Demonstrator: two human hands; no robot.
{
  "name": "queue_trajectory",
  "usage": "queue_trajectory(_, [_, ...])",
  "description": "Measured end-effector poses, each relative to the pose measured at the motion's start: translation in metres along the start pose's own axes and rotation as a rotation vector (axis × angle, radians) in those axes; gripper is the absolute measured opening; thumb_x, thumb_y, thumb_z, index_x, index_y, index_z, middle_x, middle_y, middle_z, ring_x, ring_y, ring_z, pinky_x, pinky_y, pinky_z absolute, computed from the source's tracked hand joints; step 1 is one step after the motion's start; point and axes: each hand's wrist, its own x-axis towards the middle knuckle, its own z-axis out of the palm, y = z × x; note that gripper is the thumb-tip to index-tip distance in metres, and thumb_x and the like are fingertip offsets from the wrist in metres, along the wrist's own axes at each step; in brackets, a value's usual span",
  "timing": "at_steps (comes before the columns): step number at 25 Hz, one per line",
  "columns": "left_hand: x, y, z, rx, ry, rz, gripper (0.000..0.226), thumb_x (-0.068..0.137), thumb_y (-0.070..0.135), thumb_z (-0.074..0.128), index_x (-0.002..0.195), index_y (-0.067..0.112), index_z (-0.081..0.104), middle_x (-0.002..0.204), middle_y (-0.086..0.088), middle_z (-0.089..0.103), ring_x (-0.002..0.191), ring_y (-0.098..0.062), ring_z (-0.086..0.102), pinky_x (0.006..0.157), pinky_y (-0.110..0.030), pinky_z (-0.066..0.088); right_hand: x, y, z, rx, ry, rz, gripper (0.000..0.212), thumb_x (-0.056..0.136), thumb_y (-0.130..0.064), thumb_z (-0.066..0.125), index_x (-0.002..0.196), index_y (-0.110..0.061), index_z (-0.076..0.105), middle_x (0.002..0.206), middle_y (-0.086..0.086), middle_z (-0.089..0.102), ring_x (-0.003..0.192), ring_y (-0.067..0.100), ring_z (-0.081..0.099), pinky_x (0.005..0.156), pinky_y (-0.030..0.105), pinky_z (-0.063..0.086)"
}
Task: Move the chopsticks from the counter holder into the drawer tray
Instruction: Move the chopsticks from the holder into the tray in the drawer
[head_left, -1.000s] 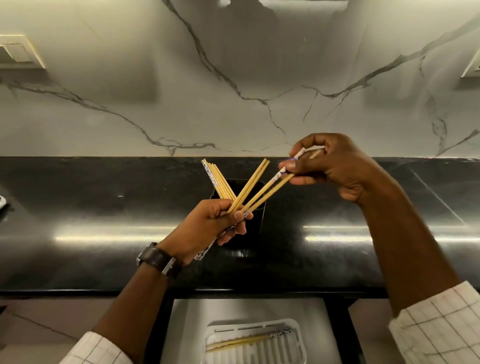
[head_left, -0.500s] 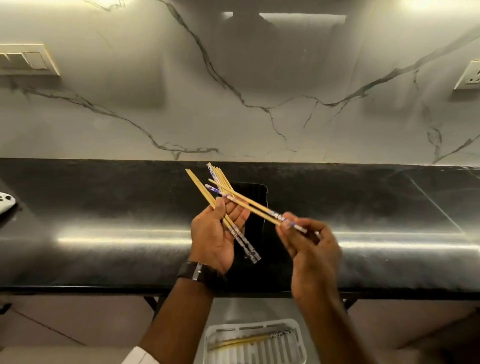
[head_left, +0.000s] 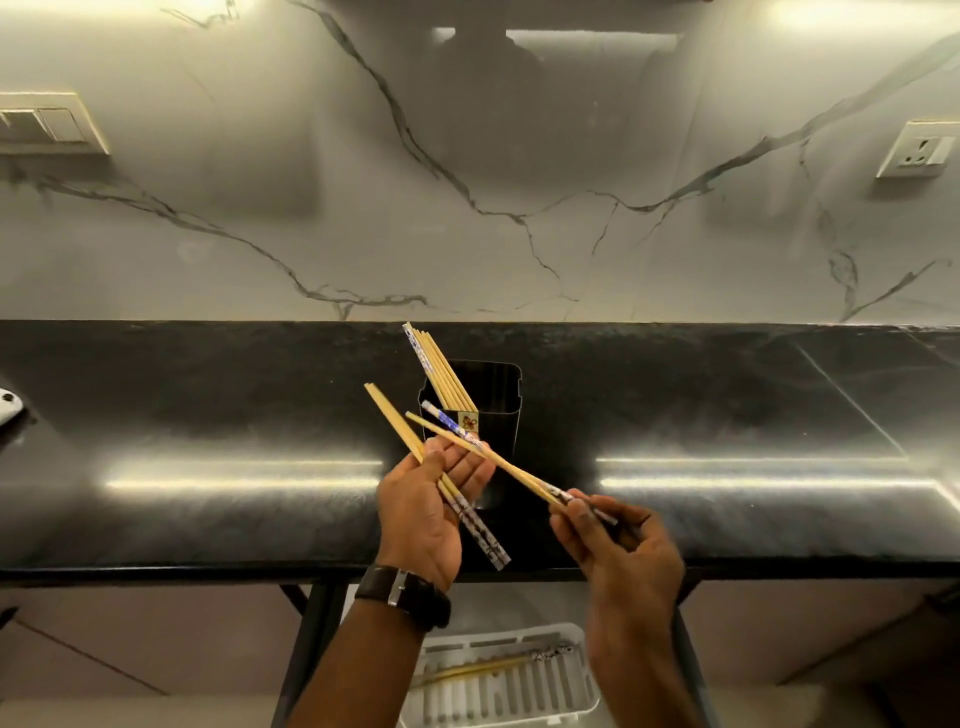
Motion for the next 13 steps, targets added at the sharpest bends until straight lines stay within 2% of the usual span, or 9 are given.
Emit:
queue_trajectory(3, [0.003,0.014,-0.013,0.005,0.052,0.029,0.031,0.106,0.017,0.043,0.122,-0.004,0.060,0.110,-0.026,0.074,0.101,-0.038,0.074,0.086,-0.048,0.060,0.024,-0.048,-0.015,-0.221,-0.187,-0.061,0.016,0.083,0.014,0.071,0.095,0.006,0.064,0.089,0.022,0.078,0.073,0.026,0.079,0.062,0.028,0.065])
queue_trajectory(6, [-0.001,0.015,-0.015,0.078,0.035,0.028,0.029,0.106,0.017,0.044,0.120,-0.003,0.060,0.107,-0.025,0.075,0.097,-0.037,0.075,0.085,-0.048,0.059,0.032,-0.068,-0.016,-0.489,-0.305,-0.250,0.016,0.080,0.011,0.076,0.088,0.000,0.067,0.082,0.008,0.080,0.072,0.023,0.079,0.059,0.024,0.063])
queue_trajectory(8, [-0.003,0.013,-0.018,0.126,0.011,0.009,0.028,0.104,0.015,0.047,0.121,-0.003,0.060,0.104,-0.024,0.076,0.096,-0.036,0.075,0.081,-0.046,0.061,0.032,-0.070,-0.017,-0.567,-0.336,-0.323,0.016,0.079,0.009,0.078,0.085,-0.003,0.069,0.080,0.003,0.081,0.072,0.022,0.079,0.060,0.024,0.063])
queue_trajectory(13, [-0.018,0.022,-0.033,0.415,-0.247,-0.179,0.028,0.101,0.008,0.052,0.126,-0.001,0.059,0.108,-0.030,0.073,0.099,-0.043,0.073,0.081,-0.046,0.063,0.046,-0.109,-0.015,-0.769,-0.480,-0.400,0.019,0.079,0.009,0.078,0.082,-0.008,0.071,0.082,0.003,0.081,0.072,0.022,0.079,0.067,0.035,0.065])
